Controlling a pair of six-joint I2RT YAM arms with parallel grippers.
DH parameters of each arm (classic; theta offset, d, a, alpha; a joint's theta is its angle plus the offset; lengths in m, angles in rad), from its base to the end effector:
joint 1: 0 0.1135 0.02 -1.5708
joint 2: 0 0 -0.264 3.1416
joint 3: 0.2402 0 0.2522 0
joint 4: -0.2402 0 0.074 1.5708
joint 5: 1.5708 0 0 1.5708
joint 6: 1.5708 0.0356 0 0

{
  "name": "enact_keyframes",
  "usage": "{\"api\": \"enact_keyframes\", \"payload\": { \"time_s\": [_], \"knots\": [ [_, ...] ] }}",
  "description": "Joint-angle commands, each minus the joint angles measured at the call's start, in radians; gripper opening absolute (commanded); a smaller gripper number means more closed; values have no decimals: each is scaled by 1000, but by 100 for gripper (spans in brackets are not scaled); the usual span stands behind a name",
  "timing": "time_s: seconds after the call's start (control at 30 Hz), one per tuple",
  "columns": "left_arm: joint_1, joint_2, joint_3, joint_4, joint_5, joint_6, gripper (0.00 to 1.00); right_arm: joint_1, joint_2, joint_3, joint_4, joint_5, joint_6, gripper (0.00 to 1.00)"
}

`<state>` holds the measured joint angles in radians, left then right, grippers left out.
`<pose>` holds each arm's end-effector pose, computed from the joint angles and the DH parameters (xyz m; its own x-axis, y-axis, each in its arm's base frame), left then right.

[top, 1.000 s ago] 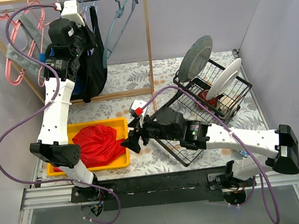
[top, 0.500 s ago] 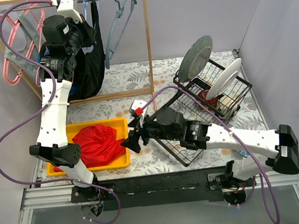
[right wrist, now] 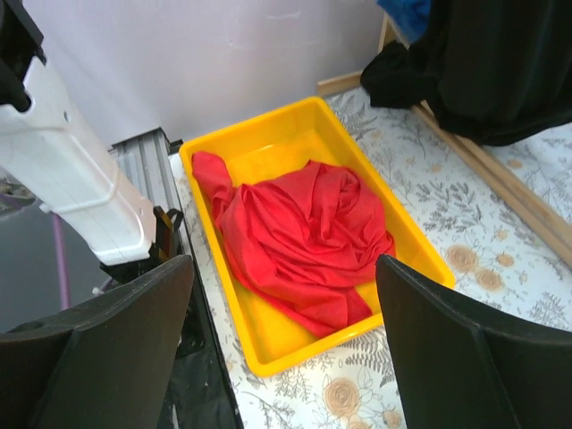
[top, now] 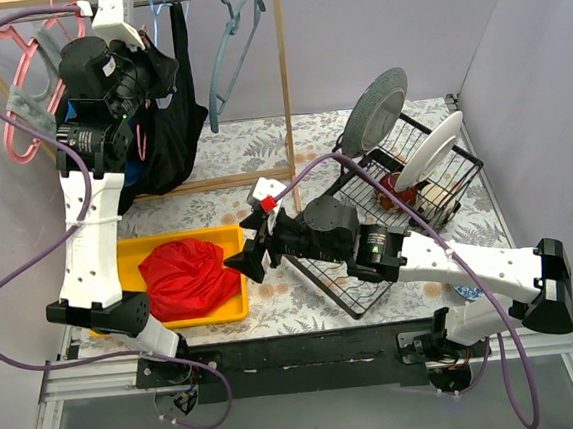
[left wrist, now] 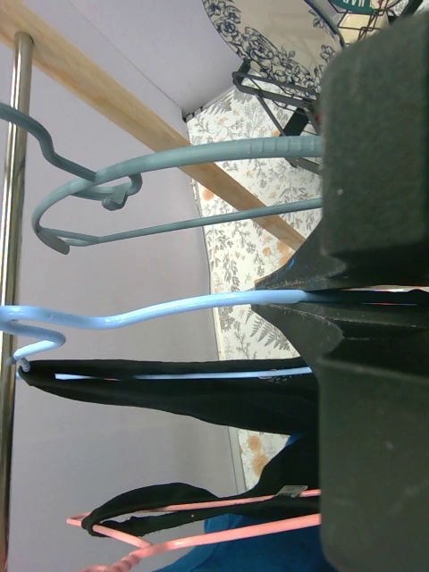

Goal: Remove the tank top from the hanger
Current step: Pick up the hanger from the clothesline.

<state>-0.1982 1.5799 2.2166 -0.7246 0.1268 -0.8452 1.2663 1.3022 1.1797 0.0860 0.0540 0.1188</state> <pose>0.2860 -0.0620 0.5618 -0.2956 -0.6975 -0.6527 0.1472 0.6418 -0.7526 0.0947 0.2950 0.3937 -0.1219 0.0070 -0.9925 -0.9285 0.3525 0.1165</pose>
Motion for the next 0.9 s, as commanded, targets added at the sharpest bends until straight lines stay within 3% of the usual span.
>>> {"api": "enact_keyframes", "payload": {
  "time_s": [0.0,0.2,0.4,0.67,0.87],
  "knots": [
    [-3,-107,11,60,13,-11,0,4,6,67,49,10,-22,91],
    [-3,-164,-52,44,8,-17,0,2,22,86,52,10,-21,91],
    [-1,-233,-143,57,48,-64,0,2,64,208,49,-25,-44,91],
    [-3,-296,-167,30,60,-80,0,4,123,281,233,-102,-286,95],
    [-3,-389,-308,86,73,-124,0,2,258,392,261,-63,-337,95]
  ]
}}
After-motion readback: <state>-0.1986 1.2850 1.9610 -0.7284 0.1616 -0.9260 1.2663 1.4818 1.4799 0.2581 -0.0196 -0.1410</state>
